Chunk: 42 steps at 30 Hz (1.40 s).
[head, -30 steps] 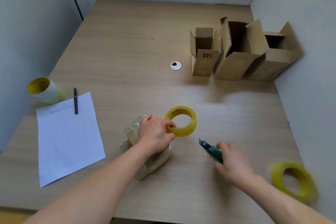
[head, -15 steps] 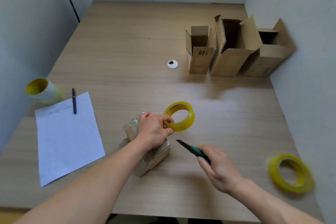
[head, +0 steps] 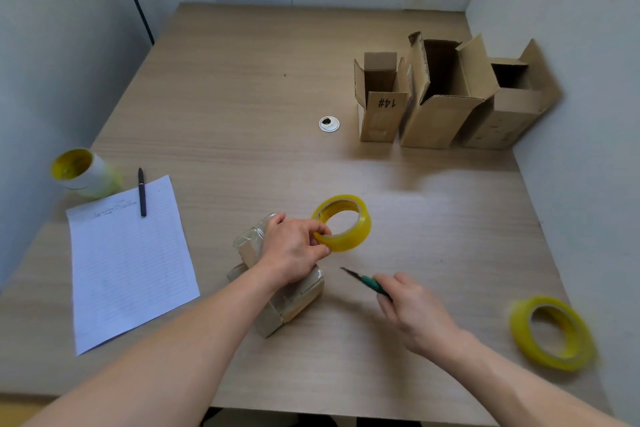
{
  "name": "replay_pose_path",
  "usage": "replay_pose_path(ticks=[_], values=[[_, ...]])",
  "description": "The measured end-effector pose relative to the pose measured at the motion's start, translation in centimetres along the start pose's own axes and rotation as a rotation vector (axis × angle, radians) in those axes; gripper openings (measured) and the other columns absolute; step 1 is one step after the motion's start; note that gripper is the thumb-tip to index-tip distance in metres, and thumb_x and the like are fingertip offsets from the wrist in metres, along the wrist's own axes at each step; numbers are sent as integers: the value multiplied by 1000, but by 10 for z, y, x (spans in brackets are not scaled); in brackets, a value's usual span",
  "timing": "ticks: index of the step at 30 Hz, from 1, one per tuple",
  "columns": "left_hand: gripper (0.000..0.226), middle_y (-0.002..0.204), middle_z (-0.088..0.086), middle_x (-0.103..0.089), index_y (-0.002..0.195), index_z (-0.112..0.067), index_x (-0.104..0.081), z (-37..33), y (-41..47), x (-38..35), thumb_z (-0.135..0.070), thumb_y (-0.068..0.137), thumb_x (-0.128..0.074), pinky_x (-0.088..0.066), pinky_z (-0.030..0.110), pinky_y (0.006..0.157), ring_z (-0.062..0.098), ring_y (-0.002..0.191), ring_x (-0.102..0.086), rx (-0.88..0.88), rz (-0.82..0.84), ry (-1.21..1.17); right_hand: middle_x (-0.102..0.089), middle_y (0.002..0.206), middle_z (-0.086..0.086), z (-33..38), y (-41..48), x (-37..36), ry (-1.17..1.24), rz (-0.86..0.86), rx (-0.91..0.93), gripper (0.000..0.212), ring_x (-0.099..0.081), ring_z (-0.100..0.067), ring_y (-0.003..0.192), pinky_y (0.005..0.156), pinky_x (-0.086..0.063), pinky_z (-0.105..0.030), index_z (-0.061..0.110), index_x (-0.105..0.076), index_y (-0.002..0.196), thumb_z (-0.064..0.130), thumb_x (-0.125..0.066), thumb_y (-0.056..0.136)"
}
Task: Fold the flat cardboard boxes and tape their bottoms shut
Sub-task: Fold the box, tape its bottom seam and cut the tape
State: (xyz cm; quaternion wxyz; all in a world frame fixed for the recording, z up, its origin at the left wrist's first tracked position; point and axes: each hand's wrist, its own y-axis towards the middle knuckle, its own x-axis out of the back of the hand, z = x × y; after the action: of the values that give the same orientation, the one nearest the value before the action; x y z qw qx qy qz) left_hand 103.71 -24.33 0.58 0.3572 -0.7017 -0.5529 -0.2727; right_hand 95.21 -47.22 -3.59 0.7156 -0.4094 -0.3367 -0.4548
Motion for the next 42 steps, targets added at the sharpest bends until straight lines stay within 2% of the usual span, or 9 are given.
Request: replay_pose_path(ticks=[8, 10, 13, 17, 20, 25, 34, 38, 42], values=[[15, 63, -17, -59, 92, -38, -68, 1, 0, 0, -29, 81, -74, -6, 23, 111, 5, 84, -58, 5, 3, -26, -53, 106, -8, -41, 8, 1, -248, -25, -275, 28, -55, -34, 100, 76, -45, -38, 16, -53, 115, 34, -54, 93], [14, 63, -16, -59, 91, -38, -68, 1, 0, 0, -29, 82, -73, -5, 23, 111, 5, 84, -59, 4, -1, -22, -59, 108, -8, -30, 18, 11, -134, -250, -166, 44, -58, -33, 100, 80, -45, -40, 13, -61, 122, 33, -67, 83], [15, 66, -16, -61, 95, -38, -69, 3, 0, -2, -31, 82, -72, -6, 25, 112, 6, 89, -59, -7, -9, 8, -61, 116, -6, 11, 38, 36, -49, -563, 273, 60, -54, -26, 105, 90, -41, -42, 13, -63, 127, 35, -72, 73], [14, 70, -15, -61, 95, -39, -68, 3, -1, -2, -36, 82, -70, -7, 29, 115, 11, 94, -59, -37, -8, 77, -66, 104, 3, 58, 67, 53, -308, -344, 462, 58, -57, -24, 106, 103, -35, -51, 25, -53, 128, 43, -67, 75], [16, 70, -14, -59, 98, -35, -69, 4, 0, -1, -40, 82, -69, -9, 30, 117, 15, 98, -58, -63, -7, 127, -69, 100, 8, 68, 85, 52, -308, -97, 410, 36, -62, -24, 100, 98, -35, -42, 31, -49, 119, 39, -55, 85], [26, 79, -13, -69, 107, -30, -63, 9, -4, -2, -40, 83, -70, -12, 30, 117, 10, 100, -54, -92, -16, 84, -68, 116, 2, 68, 94, 42, -124, 162, 206, 56, -62, -30, 107, 83, -47, -35, 39, -42, 136, 34, -62, 84], [22, 73, -5, -54, 89, -24, -39, 18, -8, -1, -21, 68, -47, -36, 37, 88, 22, 73, -43, -152, -119, -80, -62, 99, 9, 77, 100, 38, -66, 316, 207, 28, -60, -23, 99, 77, -45, -31, 32, -69, 104, 18, -52, 87], [51, 83, -9, -43, 103, -17, -47, 20, -15, 4, -53, 68, -57, -30, 38, 103, 16, 79, -39, -275, -46, 73, -63, 89, 2, 86, 108, 39, -256, 233, 150, 14, -63, -25, 94, 67, -43, -29, 27, -68, 91, 26, -57, 82], [84, 113, 2, -54, 127, -17, -43, 20, -20, 5, -68, 66, -69, -9, 44, 118, 23, 112, -45, -329, 155, 370, -59, 99, 0, 77, 113, 40, -403, 35, 199, 24, -64, -27, 96, 65, -38, -31, 27, -68, 104, 27, -51, 88]])
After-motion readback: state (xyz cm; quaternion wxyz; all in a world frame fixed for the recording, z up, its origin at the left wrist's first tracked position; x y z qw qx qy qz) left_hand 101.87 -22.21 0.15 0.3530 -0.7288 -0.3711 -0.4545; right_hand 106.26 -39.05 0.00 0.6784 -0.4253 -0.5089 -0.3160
